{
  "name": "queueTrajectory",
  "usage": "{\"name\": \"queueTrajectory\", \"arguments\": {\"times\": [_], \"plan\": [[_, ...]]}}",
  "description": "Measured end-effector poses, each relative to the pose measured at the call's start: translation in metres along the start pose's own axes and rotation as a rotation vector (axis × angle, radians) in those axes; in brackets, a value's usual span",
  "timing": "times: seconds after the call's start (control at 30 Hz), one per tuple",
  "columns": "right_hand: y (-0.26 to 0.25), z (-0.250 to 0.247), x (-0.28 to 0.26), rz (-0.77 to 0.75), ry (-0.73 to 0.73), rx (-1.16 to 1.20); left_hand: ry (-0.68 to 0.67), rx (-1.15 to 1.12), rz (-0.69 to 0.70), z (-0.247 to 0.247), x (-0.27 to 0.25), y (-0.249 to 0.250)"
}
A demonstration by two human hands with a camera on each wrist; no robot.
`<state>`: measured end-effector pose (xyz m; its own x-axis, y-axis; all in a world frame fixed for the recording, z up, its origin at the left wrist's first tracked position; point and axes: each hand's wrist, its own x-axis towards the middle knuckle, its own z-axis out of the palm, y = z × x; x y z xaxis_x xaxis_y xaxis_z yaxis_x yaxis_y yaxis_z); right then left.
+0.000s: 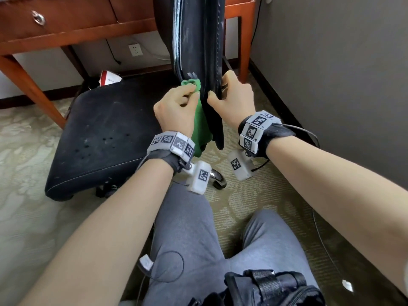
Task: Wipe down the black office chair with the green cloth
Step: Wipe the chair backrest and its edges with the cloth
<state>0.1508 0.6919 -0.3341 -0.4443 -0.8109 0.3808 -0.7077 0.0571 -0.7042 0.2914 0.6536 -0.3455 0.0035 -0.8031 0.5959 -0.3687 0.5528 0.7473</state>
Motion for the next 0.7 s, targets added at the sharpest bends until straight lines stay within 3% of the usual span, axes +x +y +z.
{"name": "queueTrajectory", "arguments": {"times": [0.2, 0.4, 0.57, 0.7], "plan": [[0.003, 0.002, 0.0, -0.021, -0.004, -0.012, -0.175, 0.4, 0.398, 0.01, -0.005, -0.026], [0.001, 0.003, -0.001, -0.038, 0.028, -0.015, -0.169, 0.447, 0.469, 0.007, 0.005, -0.024], [0.002, 0.001, -0.003, -0.022, 0.028, -0.02, -0.001, 0.346, 0.469, -0.003, 0.036, -0.001], [0.001, 0.002, -0.003, -0.021, 0.019, -0.02, -0.071, 0.311, 0.593, 0.003, 0.029, -0.008]]}}
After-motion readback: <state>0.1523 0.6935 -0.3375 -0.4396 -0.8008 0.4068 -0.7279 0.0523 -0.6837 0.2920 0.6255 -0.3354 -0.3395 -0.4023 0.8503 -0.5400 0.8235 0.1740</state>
